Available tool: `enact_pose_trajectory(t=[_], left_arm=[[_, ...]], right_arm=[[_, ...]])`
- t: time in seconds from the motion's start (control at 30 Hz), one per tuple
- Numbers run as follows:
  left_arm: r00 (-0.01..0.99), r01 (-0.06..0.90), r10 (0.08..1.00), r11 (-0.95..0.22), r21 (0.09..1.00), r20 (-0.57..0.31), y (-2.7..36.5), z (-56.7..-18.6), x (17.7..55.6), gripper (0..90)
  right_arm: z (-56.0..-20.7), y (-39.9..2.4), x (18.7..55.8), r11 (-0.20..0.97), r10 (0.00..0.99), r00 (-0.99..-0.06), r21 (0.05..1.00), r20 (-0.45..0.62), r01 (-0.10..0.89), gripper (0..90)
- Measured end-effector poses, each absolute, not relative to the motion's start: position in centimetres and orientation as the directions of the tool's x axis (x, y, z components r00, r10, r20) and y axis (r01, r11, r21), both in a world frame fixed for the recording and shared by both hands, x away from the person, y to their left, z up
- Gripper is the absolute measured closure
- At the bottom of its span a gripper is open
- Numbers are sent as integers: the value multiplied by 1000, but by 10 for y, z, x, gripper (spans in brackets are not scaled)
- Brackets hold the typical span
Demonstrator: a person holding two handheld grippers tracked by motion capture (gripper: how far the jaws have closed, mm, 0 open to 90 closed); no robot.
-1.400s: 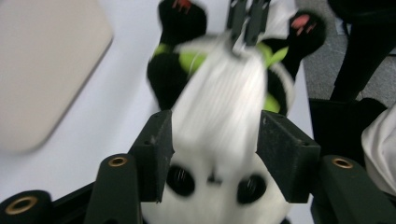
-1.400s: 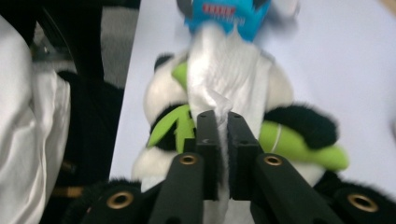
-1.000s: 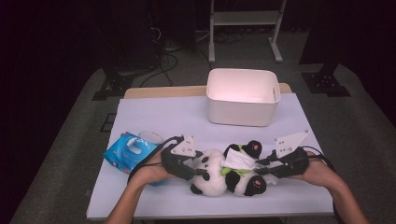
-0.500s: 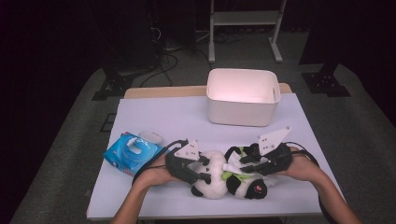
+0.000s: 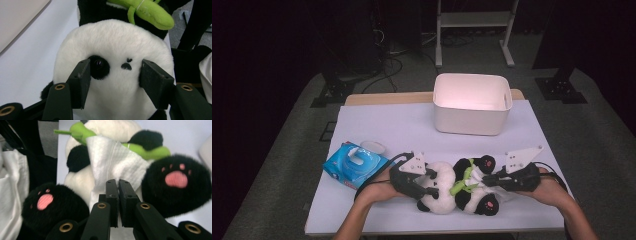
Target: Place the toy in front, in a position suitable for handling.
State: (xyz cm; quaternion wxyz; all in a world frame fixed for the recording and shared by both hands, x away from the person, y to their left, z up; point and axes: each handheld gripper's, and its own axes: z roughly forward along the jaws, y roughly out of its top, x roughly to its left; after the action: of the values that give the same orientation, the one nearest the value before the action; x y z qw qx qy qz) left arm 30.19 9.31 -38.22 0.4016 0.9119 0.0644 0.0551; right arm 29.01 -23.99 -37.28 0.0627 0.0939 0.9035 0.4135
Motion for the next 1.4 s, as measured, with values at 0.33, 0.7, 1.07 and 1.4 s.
enact_pose_trajectory(t=[0.33, 0.7, 1.07, 1.4], left_arm=[[986, 80, 165, -662, 746, 40, 95, -384, 300, 417], [985, 77, 164, -676, 733, 49, 92, -382, 301, 415], [981, 48, 168, -692, 720, 96, 95, -376, 298, 331], [981, 95, 188, -695, 712, 53, 95, -387, 301, 356]], right_arm=[[-380, -242, 287, 633, 243, -970, 762, -25, 139, 864], [-381, -251, 286, 612, 270, -962, 777, -31, 147, 863], [-383, -242, 292, 600, 271, -962, 788, -33, 142, 865], [-396, -268, 284, 578, 307, -951, 788, 31, 212, 865]])
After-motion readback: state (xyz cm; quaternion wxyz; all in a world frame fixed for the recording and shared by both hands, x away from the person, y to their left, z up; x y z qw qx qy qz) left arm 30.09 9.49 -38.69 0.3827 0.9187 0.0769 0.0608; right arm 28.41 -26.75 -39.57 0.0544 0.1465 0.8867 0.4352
